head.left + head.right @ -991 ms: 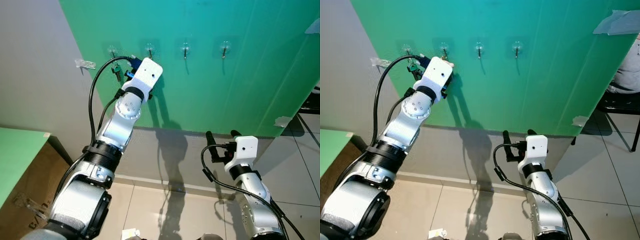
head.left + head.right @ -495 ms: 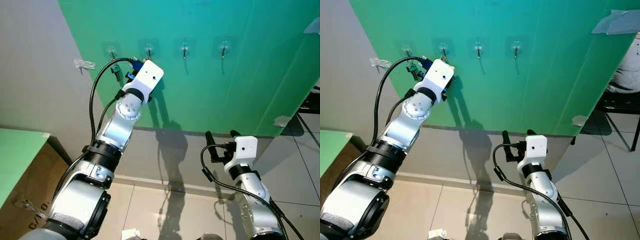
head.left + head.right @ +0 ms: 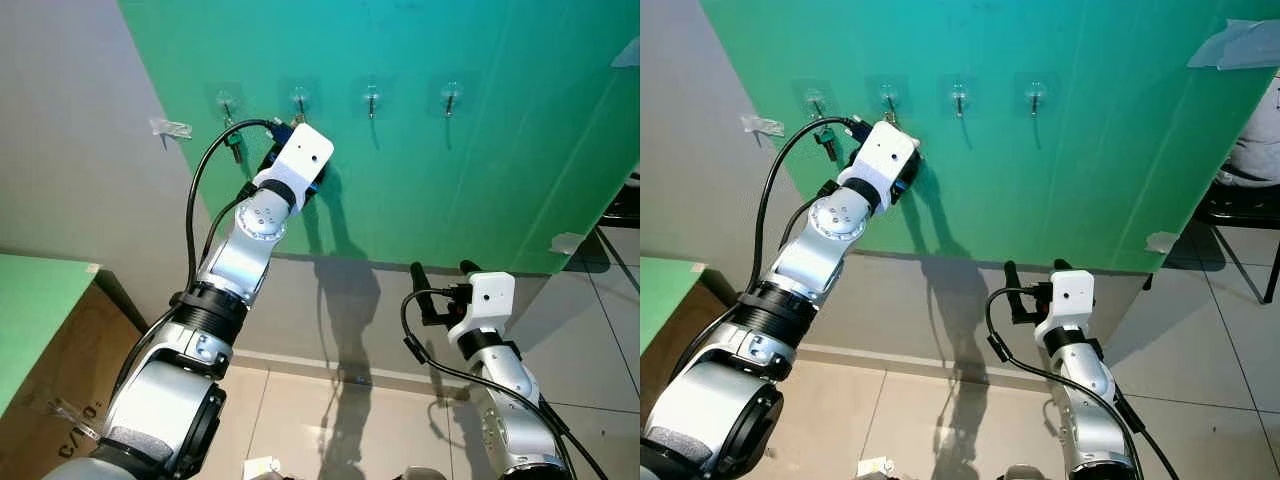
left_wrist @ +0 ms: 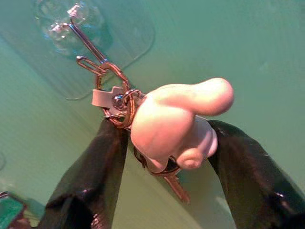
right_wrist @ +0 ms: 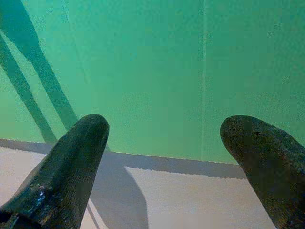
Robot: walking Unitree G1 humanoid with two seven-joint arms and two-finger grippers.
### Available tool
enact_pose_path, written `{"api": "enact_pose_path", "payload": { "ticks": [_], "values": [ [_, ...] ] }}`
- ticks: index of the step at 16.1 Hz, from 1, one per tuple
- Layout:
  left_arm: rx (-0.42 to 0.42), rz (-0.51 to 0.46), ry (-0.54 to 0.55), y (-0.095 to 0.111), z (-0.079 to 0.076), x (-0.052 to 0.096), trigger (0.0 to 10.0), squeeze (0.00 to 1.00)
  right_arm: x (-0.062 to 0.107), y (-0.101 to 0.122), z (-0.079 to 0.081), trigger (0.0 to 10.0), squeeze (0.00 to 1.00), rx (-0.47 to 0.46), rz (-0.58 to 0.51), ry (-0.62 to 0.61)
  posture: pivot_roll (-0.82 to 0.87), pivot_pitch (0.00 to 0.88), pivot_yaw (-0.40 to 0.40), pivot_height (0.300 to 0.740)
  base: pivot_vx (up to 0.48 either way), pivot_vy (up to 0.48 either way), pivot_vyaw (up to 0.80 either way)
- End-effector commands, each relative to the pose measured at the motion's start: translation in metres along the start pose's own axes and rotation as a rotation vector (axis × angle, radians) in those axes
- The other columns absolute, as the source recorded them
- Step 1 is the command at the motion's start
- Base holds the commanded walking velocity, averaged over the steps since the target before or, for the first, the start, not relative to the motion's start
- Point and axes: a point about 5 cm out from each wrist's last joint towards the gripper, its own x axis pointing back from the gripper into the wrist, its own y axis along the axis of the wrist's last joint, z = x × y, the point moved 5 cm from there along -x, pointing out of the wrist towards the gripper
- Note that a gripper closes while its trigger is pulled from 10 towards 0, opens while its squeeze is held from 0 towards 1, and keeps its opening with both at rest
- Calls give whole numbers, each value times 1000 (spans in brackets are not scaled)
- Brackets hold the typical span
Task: Hang keys on a hook
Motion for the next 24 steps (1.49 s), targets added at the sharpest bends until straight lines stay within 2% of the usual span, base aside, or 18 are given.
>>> {"api": "enact_pose_path", "payload": {
  "ticks": [1, 8, 12, 14, 16, 17, 19, 20, 21, 23, 24],
  "values": [
    [18, 34, -14, -10, -2, 2, 10000, 1000, -3, 5, 3, 10000, 0, -7, -15, 10, -277, 0, 122, 740, 0, 0, 0],
    [62, 21, -21, -11, -3, 8, 10000, 1000, -4, 5, 5, 10000, 0, -9, -12, 16, -263, 0, 118, 740, 0, 0, 0],
    [197, -52, -7, -7, 1, 23, 10000, 1000, -4, 4, 5, 10000, 0, -10, -10, 17, -258, 0, 120, 740, 0, 0, 0],
    [317, -58, 29, -22, 6, 41, 10000, 1000, -4, 4, 5, 10000, 0, -12, -9, 16, -253, 0, 122, 740, 0, 0, 0],
    [363, -25, 55, -44, 7, 58, 10000, 1000, -3, 3, 5, 10000, 0, -13, -9, 13, -241, 0, 125, 740, 0, 0, 0],
    [390, 16, 45, -66, -4, 75, 10000, 1000, -3, 3, 5, 10000, 0, -15, -8, 14, -236, 0, 126, 740, 0, 0, 0],
    [433, 41, 3, -85, -26, 100, 10000, 1000, -5, 3, 6, 10000, 0, -17, -10, 13, -228, 0, 128, 740, 0, 0, 0],
    [465, 47, -6, -91, -32, 107, 10000, 925, -5, 3, 5, 10000, 0, -17, -12, 12, -228, 0, 128, 740, 0, 0, 0],
    [458, 57, 8, -103, -38, 121, 10000, 0, -6, 4, 5, 10000, 0, -18, -13, 9, -226, 0, 130, 740, 0, 0, 0],
    [348, 73, 65, -119, -41, 141, 10000, 0, -6, 4, 4, 10000, 0, -17, -16, 9, -227, 0, 129, 740, 0, 0, 0],
    [392, 77, 62, -122, -44, 144, 10000, 0, -6, 4, 3, 10000, 0, -16, -16, 7, -227, 0, 127, 740, 0, 0, 0]
  ]
}}
